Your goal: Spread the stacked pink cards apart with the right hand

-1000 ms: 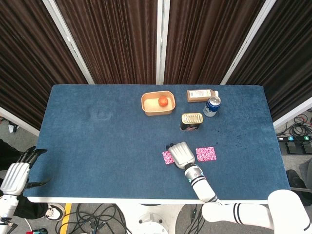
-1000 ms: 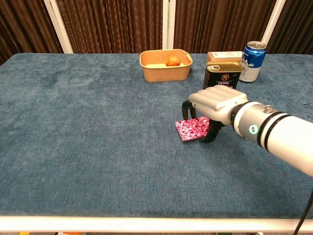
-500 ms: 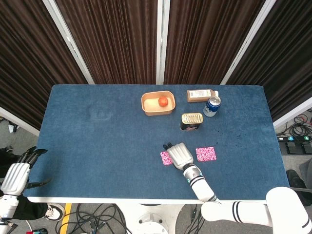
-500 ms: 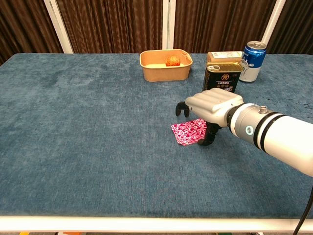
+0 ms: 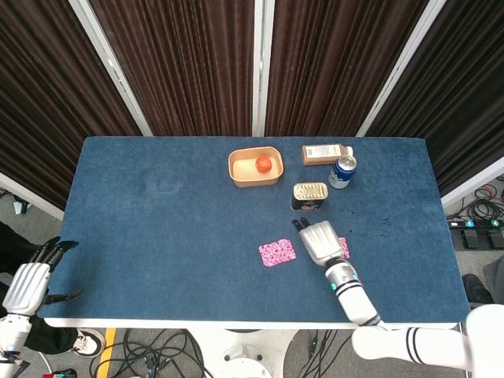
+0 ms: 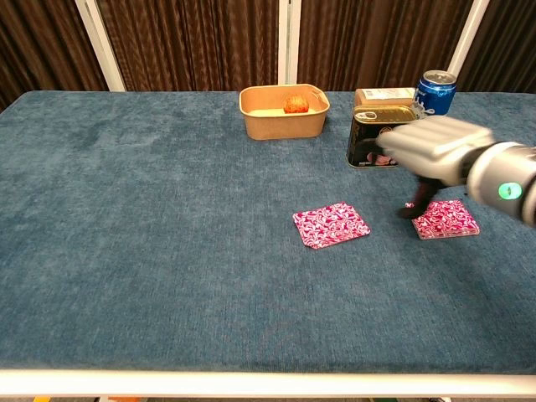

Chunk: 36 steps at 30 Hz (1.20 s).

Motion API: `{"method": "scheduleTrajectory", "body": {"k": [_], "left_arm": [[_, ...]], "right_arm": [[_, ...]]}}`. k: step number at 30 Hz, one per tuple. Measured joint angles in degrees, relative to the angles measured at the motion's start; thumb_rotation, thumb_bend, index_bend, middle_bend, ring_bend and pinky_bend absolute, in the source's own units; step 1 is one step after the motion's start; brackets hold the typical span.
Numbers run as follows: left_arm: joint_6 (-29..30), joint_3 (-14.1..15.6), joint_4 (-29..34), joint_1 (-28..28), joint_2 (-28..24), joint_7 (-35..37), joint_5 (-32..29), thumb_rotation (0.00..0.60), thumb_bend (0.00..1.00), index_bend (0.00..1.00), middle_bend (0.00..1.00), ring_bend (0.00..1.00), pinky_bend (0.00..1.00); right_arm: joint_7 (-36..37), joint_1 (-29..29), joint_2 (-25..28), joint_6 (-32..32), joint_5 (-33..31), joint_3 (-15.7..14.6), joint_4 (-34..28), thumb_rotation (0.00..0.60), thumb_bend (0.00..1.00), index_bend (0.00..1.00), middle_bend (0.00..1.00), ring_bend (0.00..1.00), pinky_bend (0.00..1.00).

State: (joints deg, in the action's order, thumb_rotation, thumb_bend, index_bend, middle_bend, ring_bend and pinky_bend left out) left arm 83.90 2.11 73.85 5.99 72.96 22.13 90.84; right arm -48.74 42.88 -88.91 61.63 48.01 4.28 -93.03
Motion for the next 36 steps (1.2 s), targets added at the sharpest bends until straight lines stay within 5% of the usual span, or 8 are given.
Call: {"method": "scheduleTrajectory", "body": {"k": [12, 36], "left_arm": [[0.0, 0.1, 0.8, 0.2, 0.0, -1.1, 0.2, 0.600, 0.00, 0.18, 0.16, 0.07, 0.16], [-0.4, 0.1, 0.5, 0.2, 0.1, -1.0, -0.1, 0.600, 0.00, 0.18, 0.16, 0.07, 0.16]], "right_arm": [[9.6, -5.0, 2.9, -2.0, 3.7, -4.4, 5.0, 0.600, 0.12, 0.23, 0.22, 0.85, 0.92], [11.7, -7.0, 0.6, -3.3, 5.5, -3.3, 9.5, 0.600, 0.15, 0.28, 0.26, 0.85, 0.92]]}}
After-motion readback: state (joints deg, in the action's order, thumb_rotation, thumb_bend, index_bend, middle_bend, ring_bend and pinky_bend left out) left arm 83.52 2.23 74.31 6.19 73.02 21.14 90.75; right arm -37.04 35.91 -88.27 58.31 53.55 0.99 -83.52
